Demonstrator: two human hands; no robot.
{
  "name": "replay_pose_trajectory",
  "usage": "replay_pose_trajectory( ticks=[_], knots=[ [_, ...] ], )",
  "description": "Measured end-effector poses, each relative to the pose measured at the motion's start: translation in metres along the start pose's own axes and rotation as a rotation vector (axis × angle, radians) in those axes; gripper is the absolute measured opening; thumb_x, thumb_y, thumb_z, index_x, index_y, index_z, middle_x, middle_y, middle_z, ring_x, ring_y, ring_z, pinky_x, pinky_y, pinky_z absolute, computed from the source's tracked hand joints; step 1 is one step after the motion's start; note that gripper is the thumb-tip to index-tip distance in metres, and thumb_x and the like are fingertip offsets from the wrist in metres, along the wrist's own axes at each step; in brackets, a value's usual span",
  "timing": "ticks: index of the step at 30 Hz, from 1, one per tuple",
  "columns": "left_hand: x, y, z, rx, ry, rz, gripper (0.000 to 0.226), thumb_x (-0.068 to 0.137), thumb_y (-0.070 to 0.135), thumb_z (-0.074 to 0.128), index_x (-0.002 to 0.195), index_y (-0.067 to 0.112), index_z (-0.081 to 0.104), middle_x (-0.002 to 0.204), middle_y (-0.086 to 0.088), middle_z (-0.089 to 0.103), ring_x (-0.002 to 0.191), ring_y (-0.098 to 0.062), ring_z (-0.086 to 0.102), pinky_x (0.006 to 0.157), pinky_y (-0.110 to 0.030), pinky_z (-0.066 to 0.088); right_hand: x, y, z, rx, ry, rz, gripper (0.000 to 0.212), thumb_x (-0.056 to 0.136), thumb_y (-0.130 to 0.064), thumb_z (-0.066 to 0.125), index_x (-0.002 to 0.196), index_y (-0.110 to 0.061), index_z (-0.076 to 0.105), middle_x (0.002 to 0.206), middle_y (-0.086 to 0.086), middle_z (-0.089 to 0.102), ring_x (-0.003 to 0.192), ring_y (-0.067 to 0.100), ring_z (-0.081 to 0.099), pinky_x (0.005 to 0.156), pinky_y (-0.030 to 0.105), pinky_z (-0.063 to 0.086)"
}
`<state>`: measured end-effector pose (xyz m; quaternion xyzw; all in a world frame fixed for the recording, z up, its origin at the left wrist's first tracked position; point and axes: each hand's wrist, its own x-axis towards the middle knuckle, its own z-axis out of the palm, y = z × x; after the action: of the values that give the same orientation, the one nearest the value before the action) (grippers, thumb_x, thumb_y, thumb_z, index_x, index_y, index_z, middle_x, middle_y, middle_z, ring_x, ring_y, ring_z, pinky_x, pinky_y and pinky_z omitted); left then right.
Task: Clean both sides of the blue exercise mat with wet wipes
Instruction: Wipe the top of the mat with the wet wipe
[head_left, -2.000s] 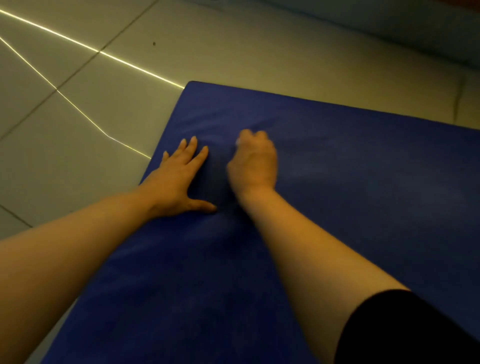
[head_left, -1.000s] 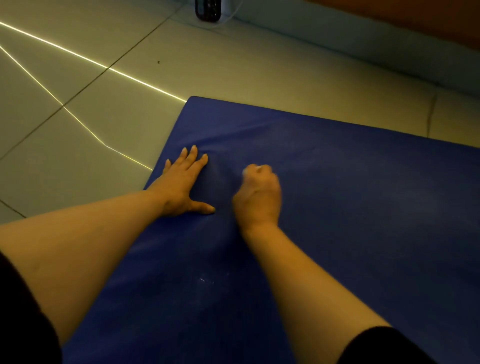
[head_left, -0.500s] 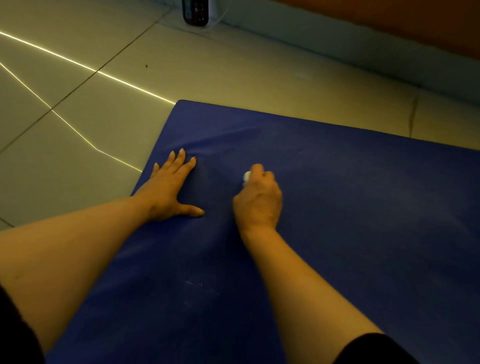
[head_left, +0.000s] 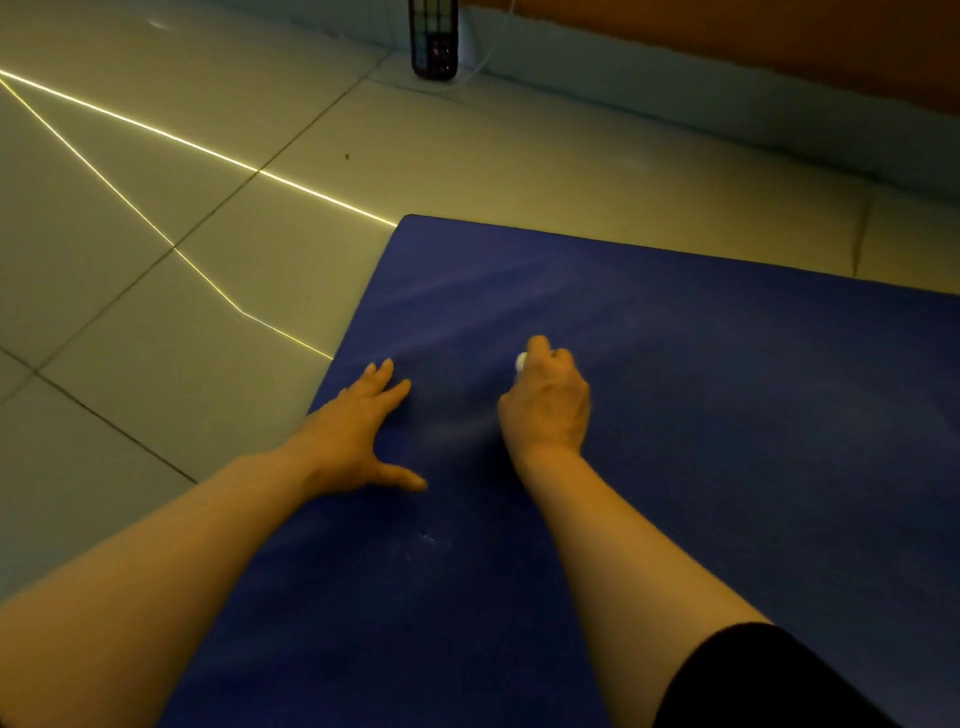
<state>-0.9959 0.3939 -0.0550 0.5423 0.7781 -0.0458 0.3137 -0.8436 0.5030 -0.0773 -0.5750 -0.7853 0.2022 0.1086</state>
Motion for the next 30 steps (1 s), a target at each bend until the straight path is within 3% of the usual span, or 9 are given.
replay_pose_trajectory(
  ticks=[5,8,12,14,21,24,26,30],
  knots=[
    [-0.006,0.002,0.020,0.011,-0.055,-0.026,0.130,0.069,0.043,0.082,0.152,0.019,-0.014,0.155,-0.003,-0.032,0.144,-0.020,-0.025,0.119,-0.038,-0.002,-0.039,-0.042,0.023,0.082,-0.214,-0.345,0.011,0.093,-0.011,0.046,0.104,-0.009,0.049,0.105,0.014,0.053,0.093,0.031,0.054,0.067,0.033,0.038],
    [-0.002,0.001,0.019,0.035,-0.088,-0.027,0.131,0.069,0.046,0.081,0.151,0.018,-0.017,0.154,-0.004,-0.034,0.143,-0.022,-0.027,0.119,-0.041,-0.003,-0.022,-0.014,0.014,0.040,-0.124,-0.261,0.009,0.092,-0.011,0.050,0.100,-0.009,0.051,0.105,0.015,0.055,0.094,0.034,0.055,0.071,0.038,0.044],
    [0.000,0.001,0.021,0.033,-0.090,-0.023,0.131,0.070,0.046,0.080,0.150,0.018,-0.020,0.153,-0.005,-0.036,0.142,-0.024,-0.029,0.118,-0.042,-0.006,0.007,0.040,-0.012,0.002,0.101,0.031,0.015,0.095,-0.014,0.046,0.104,-0.005,0.054,0.106,0.019,0.055,0.094,0.039,0.055,0.071,0.039,0.042],
    [0.000,0.000,0.022,0.028,-0.084,-0.025,0.131,0.070,0.045,0.080,0.150,0.018,-0.020,0.153,-0.004,-0.036,0.142,-0.023,-0.030,0.117,-0.042,-0.007,0.004,0.035,-0.008,-0.005,0.118,0.084,0.016,0.093,-0.008,0.045,0.107,-0.006,0.053,0.107,0.018,0.054,0.095,0.037,0.055,0.073,0.039,0.043],
    [-0.001,0.005,0.020,0.033,-0.082,-0.036,0.130,0.070,0.043,0.081,0.150,0.017,-0.018,0.154,-0.005,-0.034,0.143,-0.024,-0.028,0.117,-0.042,-0.006,-0.060,-0.025,0.023,0.092,-0.216,-0.339,0.017,0.090,-0.009,0.051,0.107,-0.009,0.049,0.110,0.012,0.051,0.099,0.029,0.049,0.071,0.033,0.039],
    [0.000,0.003,0.019,0.046,-0.092,-0.035,0.133,0.069,0.045,0.081,0.151,0.017,-0.019,0.154,-0.005,-0.035,0.142,-0.024,-0.028,0.118,-0.042,-0.007,-0.049,0.004,0.015,0.068,-0.039,-0.361,0.006,0.087,-0.006,0.057,0.093,-0.006,0.056,0.095,0.016,0.056,0.087,0.035,0.055,0.063,0.036,0.042],
    [0.001,0.001,0.019,0.049,-0.094,-0.033,0.133,0.069,0.046,0.081,0.151,0.017,-0.019,0.154,-0.005,-0.035,0.142,-0.024,-0.029,0.117,-0.042,-0.007,-0.031,0.034,0.006,0.097,0.114,-0.215,0.003,0.086,-0.005,0.059,0.083,-0.005,0.056,0.085,0.019,0.057,0.077,0.038,0.057,0.058,0.037,0.042],
    [0.001,0.001,0.021,0.054,-0.100,-0.037,0.132,0.070,0.046,0.080,0.150,0.017,-0.021,0.153,-0.005,-0.035,0.142,-0.025,-0.029,0.117,-0.043,-0.007,-0.026,0.043,0.006,0.073,0.189,-0.030,0.007,0.083,0.004,0.055,0.082,-0.003,0.054,0.084,0.019,0.055,0.073,0.038,0.055,0.055,0.037,0.039]
  ],
)
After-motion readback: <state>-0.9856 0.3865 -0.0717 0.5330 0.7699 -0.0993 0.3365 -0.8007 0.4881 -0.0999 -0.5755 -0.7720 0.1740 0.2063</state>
